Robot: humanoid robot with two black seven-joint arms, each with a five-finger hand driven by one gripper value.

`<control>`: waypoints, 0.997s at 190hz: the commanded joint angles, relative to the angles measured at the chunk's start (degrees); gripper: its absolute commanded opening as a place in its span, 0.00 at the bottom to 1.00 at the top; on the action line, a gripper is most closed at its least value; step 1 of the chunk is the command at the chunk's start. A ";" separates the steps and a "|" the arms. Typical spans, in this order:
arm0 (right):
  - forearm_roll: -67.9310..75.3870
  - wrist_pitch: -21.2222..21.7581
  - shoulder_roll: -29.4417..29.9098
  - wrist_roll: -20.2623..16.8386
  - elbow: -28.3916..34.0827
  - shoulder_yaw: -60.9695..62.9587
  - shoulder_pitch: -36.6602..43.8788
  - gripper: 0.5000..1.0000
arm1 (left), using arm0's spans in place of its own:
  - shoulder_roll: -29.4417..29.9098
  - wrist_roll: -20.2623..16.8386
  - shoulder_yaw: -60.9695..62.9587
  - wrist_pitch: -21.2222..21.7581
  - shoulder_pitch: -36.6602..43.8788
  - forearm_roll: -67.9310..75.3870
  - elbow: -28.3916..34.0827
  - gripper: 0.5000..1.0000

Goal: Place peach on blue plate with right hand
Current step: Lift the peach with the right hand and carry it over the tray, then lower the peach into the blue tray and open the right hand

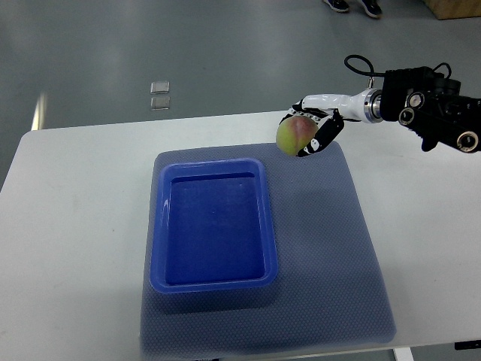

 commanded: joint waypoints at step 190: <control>5.76 -2.21 22.27 -0.62 -1.88 -8.09 1.16 0.33 | 0.00 -0.02 0.00 -0.05 0.00 0.01 0.08 1.00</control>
